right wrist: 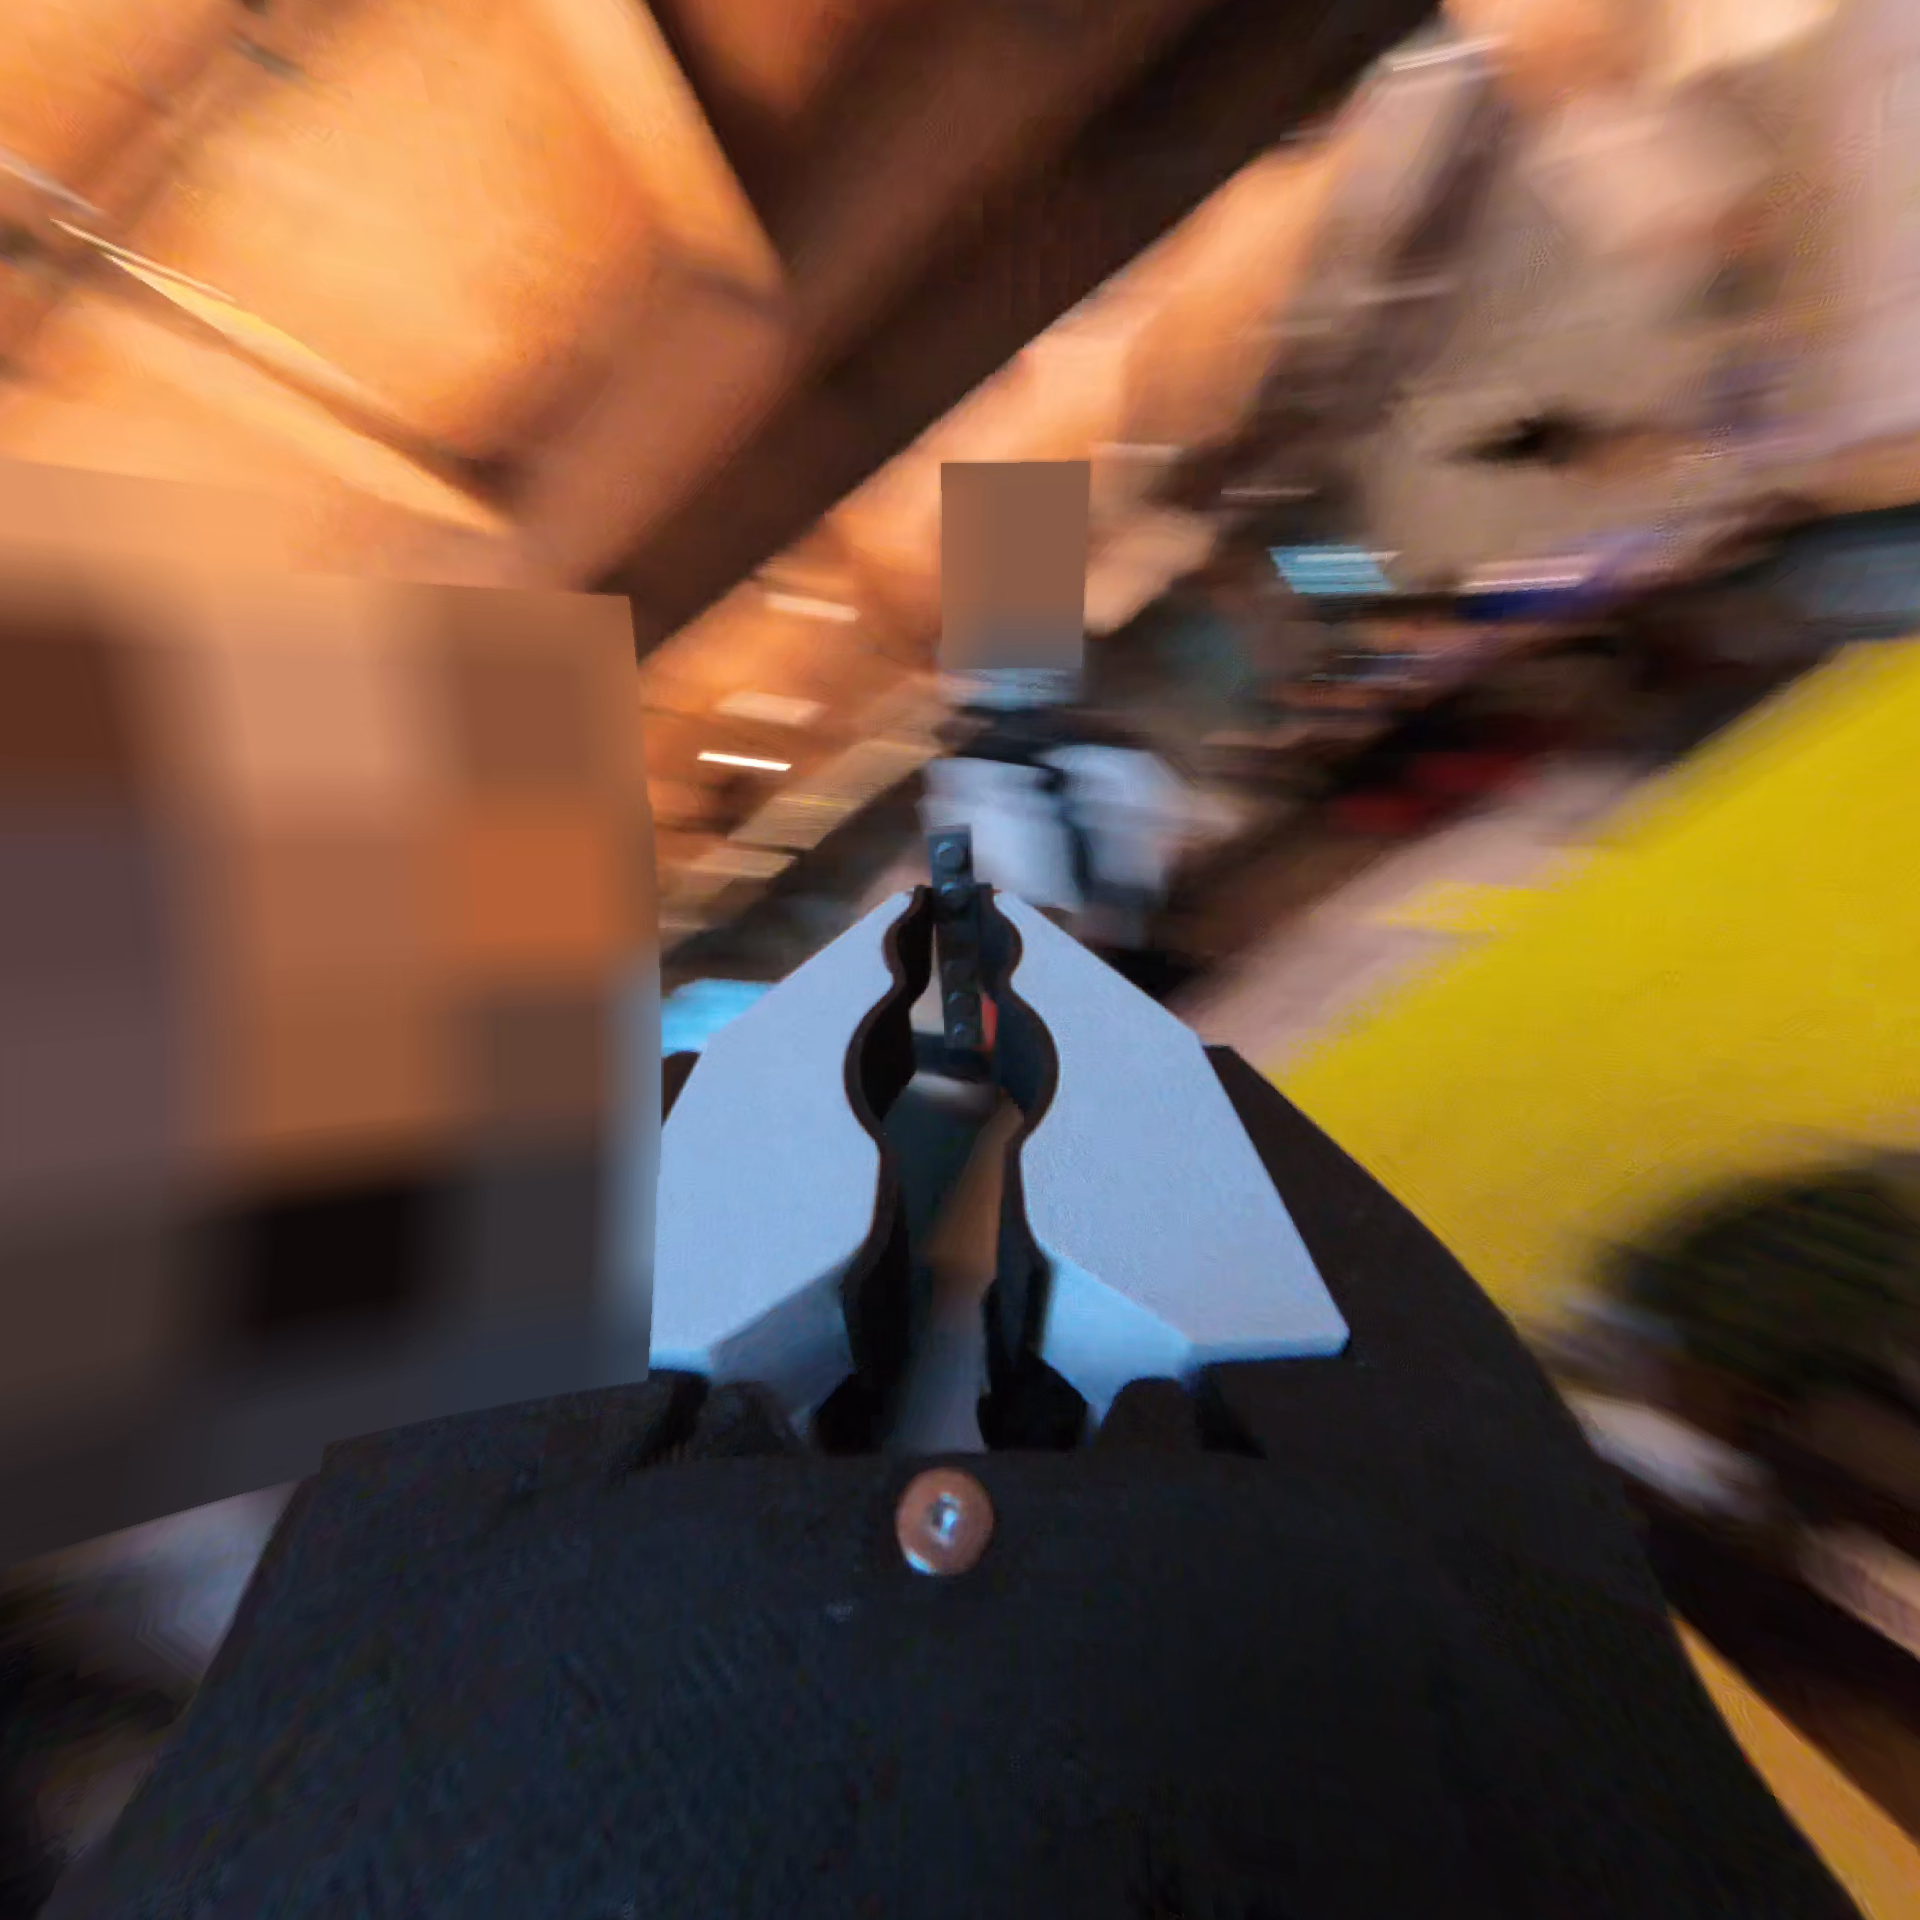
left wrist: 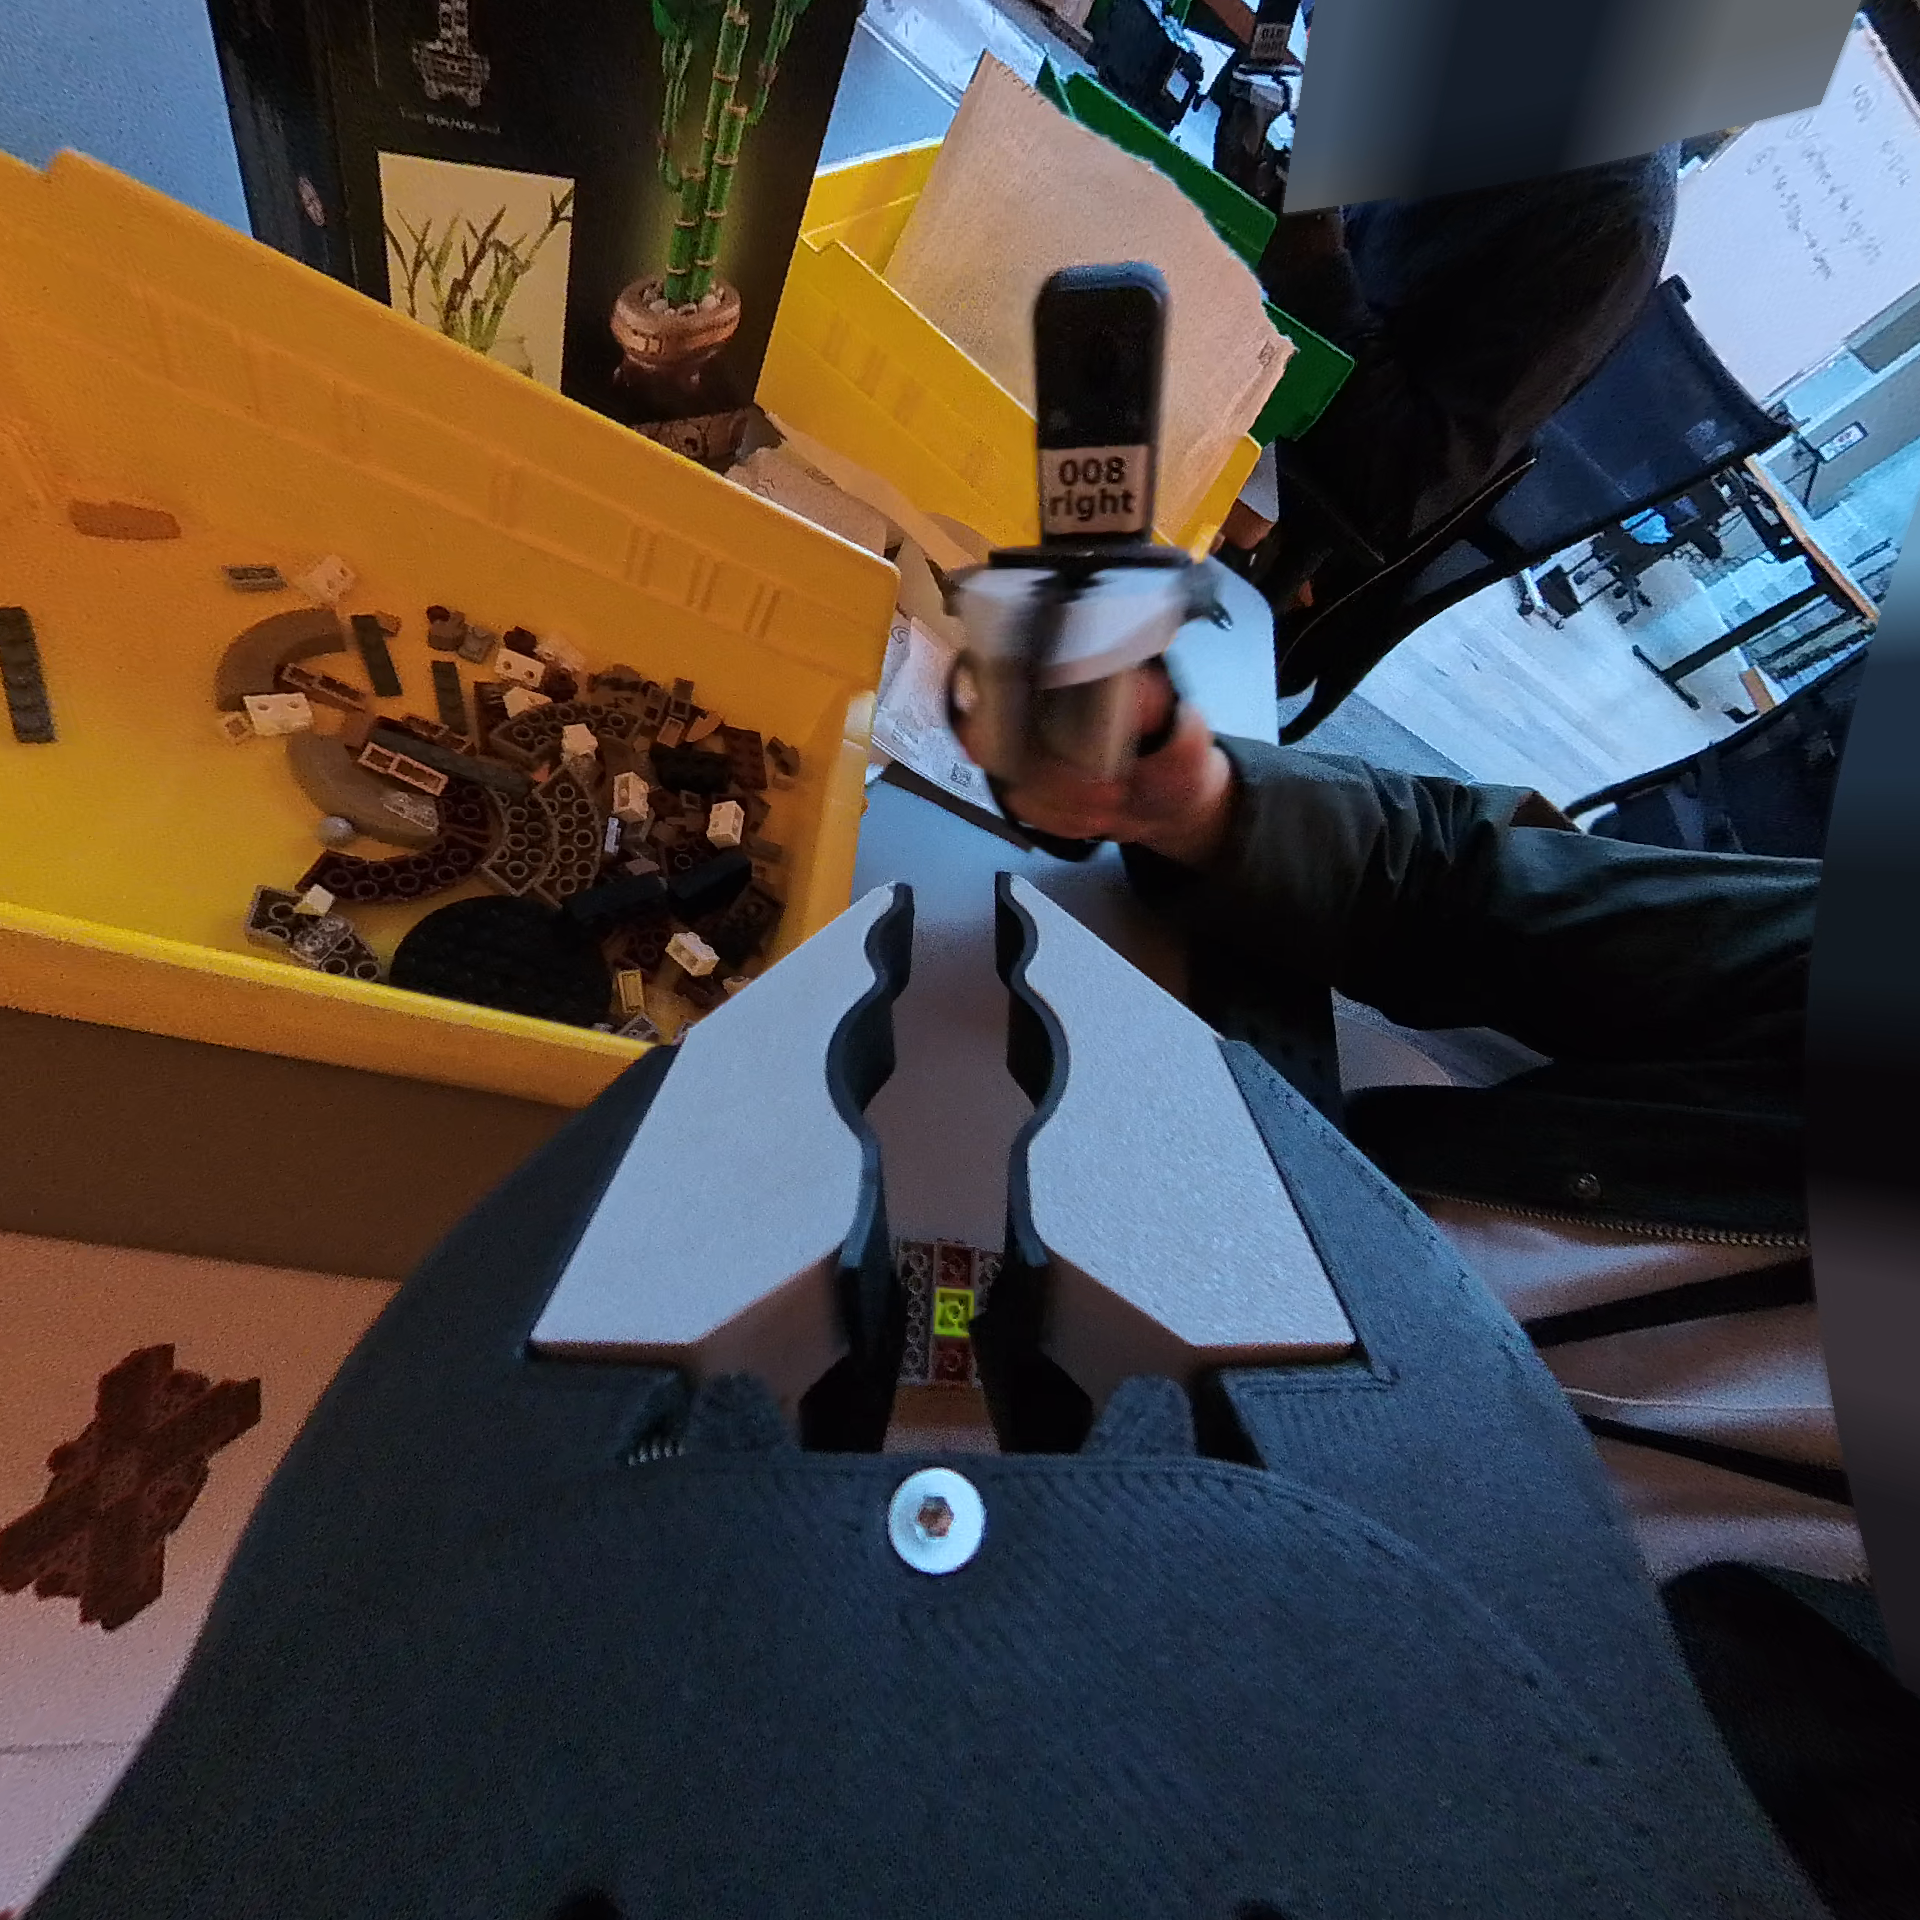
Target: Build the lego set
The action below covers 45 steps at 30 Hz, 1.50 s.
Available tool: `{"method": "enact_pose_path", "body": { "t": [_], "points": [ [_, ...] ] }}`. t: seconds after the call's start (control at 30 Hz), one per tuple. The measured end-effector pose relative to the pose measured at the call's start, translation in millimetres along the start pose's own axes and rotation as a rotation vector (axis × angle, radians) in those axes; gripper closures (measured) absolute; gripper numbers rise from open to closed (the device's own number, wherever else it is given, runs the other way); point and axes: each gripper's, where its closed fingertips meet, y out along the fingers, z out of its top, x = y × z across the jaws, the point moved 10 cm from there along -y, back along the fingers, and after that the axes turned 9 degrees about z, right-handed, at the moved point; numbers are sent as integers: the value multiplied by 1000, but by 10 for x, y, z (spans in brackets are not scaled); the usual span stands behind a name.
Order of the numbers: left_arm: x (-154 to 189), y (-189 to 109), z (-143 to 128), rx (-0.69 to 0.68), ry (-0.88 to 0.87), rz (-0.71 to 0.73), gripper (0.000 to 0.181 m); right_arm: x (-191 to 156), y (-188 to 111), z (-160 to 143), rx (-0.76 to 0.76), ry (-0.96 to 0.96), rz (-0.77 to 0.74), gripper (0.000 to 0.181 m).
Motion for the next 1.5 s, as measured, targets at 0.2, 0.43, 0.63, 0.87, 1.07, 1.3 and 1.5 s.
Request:
{"method": "enact_pose_path", "body": {
  "t": [0.2, 0.43, 0.63, 0.87, 1.07, 1.3, 1.5],
  "points": [
    [105, -296, 51, 49, 14, 18, 165, 177, -104, -19, -143, -239, -557, 135],
    [181, -450, 75, 71, 43, 68, 165, -215, 331, -271, -391, -437, -130, 140],
    [185, -432, 70, 53, 48, 79, 164, -134, 603, -1236, -1070, -405, 18, 107],
    [183, -363, 63, 30, 48, 72, 164, 130, 549, -1470, -1236, -444, -114, 87],
    [123, -351, 56, 35, 20, 72, 162, 181, 529, -1531, -1293, -429, -114, 103],
    [104, -423, 11, 74, -35, 13, 161, 30, 572, -1513, -1346, -781, -111, 103],
    [-46, -287, -375, -11, -133, -68, 147, -130, 608, -1439, -1325, -1124, -127, 104]
  ]
}}
